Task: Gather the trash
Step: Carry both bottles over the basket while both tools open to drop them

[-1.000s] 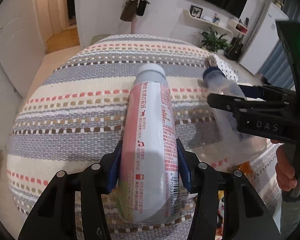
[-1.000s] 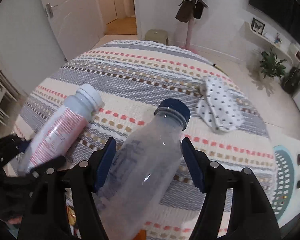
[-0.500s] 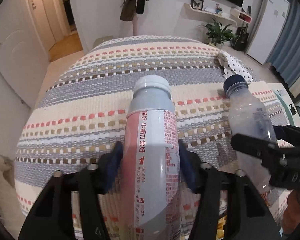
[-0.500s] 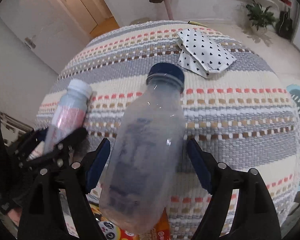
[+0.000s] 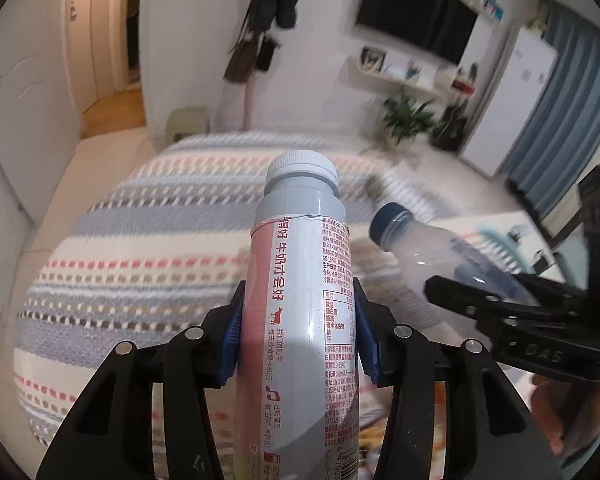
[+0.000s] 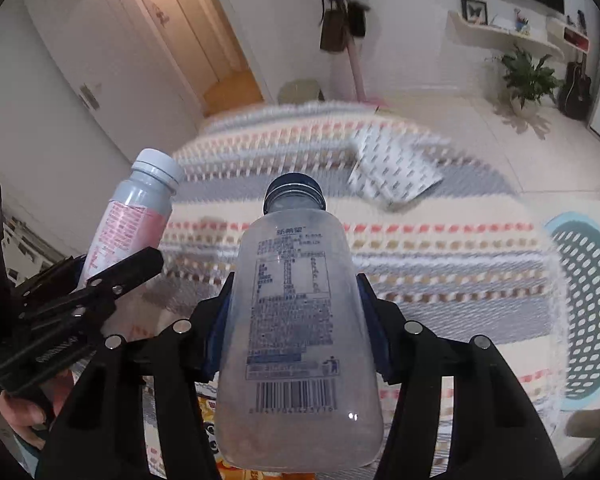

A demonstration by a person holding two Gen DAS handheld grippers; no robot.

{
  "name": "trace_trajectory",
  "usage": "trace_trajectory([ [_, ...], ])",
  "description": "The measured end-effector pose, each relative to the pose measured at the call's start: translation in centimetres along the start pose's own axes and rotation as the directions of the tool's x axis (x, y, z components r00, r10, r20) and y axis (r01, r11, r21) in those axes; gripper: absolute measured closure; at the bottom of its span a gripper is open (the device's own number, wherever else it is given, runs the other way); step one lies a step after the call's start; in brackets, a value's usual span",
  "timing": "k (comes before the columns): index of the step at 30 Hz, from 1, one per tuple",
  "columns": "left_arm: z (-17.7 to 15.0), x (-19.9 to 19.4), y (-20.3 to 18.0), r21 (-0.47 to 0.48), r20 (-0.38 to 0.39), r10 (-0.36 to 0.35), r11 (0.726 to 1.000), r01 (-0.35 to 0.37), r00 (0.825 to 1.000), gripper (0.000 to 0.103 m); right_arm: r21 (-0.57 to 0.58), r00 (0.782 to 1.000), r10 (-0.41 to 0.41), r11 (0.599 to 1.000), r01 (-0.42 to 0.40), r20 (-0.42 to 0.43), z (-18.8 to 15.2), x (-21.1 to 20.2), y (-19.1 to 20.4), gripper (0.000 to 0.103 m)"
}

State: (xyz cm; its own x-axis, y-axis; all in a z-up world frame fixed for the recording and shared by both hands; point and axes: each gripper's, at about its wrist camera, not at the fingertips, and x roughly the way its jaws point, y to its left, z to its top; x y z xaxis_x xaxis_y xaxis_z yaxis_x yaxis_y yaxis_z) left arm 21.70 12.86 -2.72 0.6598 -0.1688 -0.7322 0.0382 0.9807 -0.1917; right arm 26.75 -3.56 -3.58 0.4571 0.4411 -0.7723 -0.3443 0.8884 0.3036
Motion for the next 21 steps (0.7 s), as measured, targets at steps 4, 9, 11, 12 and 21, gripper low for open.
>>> trace_trajectory([
  [4, 1.4, -2.3, -3.1, 0.039, 0.073, -0.043, 0.998, 0.040, 0.996, 0.057, 0.038, 0.996, 0.015, 0.999, -0.018, 0.086, 0.6, -3.9, -2.4, 0.050],
  [9, 2.5, -3.2, -8.2, 0.090, 0.110, -0.098, 0.992, 0.088, 0.989, 0.057, 0.090, 0.984, -0.015, 0.996, -0.002, 0.179, 1.1, -8.2, -6.4, 0.050],
  [11, 2.9, -3.1, -10.6, 0.111, 0.114, -0.125, 0.987, 0.113, 0.986, 0.057, 0.117, 0.978, -0.027, 0.993, 0.003, 0.206, 1.1, -9.5, -8.5, 0.050],
  [12, 3.2, -2.9, -11.8, 0.126, 0.114, -0.137, 0.984, 0.123, 0.984, 0.057, 0.132, 0.976, -0.034, 0.991, 0.005, 0.215, 1.1, -9.8, -9.6, 0.050],
  [21, 3.7, 3.2, -21.3, 0.190, 0.024, -0.195, 0.964, 0.187, 0.980, 0.057, 0.317, 0.964, -0.146, 0.946, 0.070, 0.224, -1.6, -12.0, -21.5, 0.050],
])
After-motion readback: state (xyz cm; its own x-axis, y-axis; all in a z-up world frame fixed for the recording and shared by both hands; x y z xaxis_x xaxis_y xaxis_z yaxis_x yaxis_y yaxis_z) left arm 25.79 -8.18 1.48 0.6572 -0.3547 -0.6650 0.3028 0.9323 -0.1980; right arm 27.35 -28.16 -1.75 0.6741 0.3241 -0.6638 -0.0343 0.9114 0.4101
